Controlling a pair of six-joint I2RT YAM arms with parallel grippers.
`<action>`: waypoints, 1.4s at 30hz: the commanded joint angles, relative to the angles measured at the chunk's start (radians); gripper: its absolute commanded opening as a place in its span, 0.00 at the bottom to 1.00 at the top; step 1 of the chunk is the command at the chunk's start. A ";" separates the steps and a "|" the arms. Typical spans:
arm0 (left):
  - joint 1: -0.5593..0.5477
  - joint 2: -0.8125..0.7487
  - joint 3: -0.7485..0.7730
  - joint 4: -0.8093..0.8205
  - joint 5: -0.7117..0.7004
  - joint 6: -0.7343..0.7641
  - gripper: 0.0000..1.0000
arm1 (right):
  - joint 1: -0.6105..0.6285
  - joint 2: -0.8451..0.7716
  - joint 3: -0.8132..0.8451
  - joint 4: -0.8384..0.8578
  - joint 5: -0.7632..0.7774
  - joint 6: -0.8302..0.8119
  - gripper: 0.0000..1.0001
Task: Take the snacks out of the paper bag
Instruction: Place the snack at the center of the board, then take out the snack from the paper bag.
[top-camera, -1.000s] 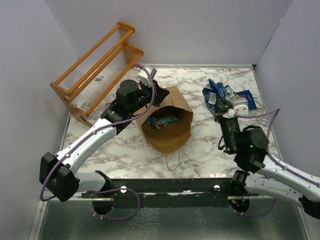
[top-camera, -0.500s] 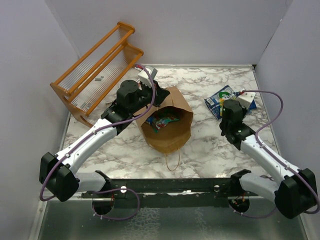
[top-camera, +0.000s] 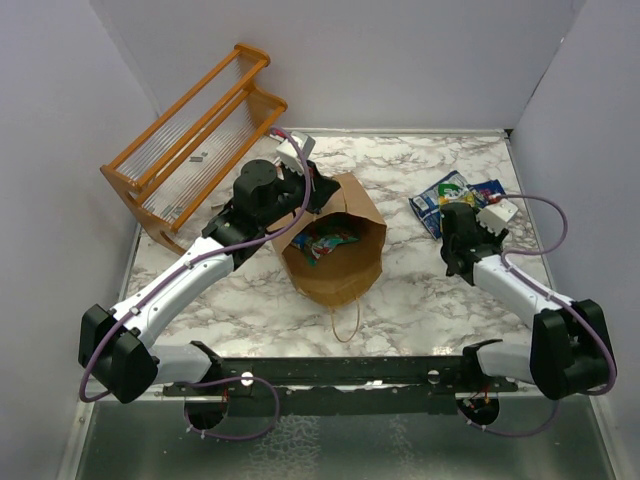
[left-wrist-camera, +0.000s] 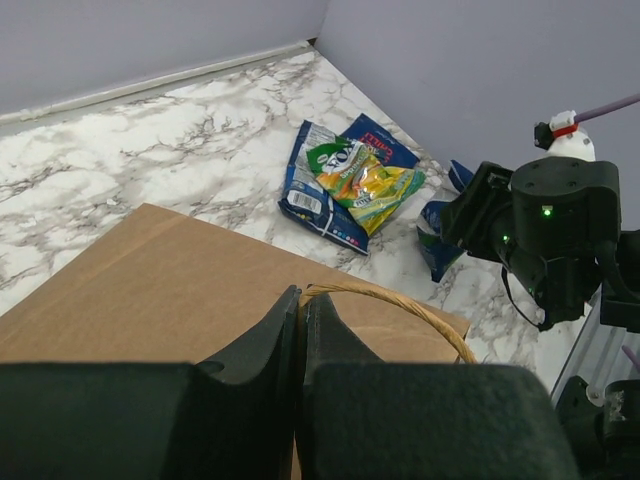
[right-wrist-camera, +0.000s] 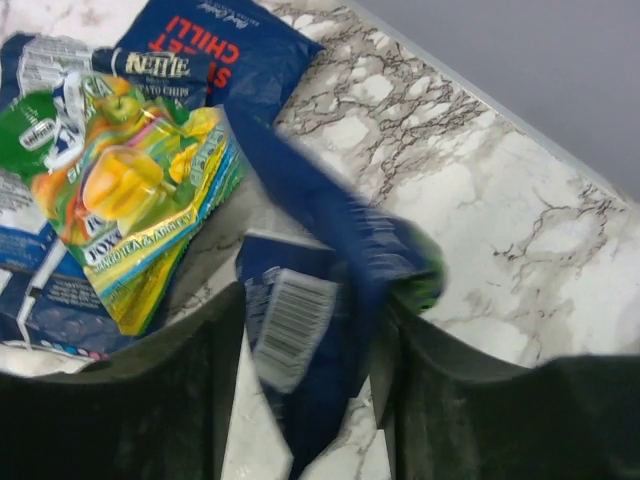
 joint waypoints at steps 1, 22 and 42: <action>-0.008 0.002 0.035 0.009 -0.004 0.008 0.00 | -0.005 -0.021 0.016 0.020 -0.059 0.021 0.59; -0.013 0.004 0.034 0.013 0.004 0.003 0.00 | -0.005 -0.389 -0.041 0.428 -1.177 -0.439 0.95; -0.018 0.011 0.039 0.005 0.005 0.001 0.00 | 0.563 -0.332 -0.094 0.458 -1.458 -1.048 0.98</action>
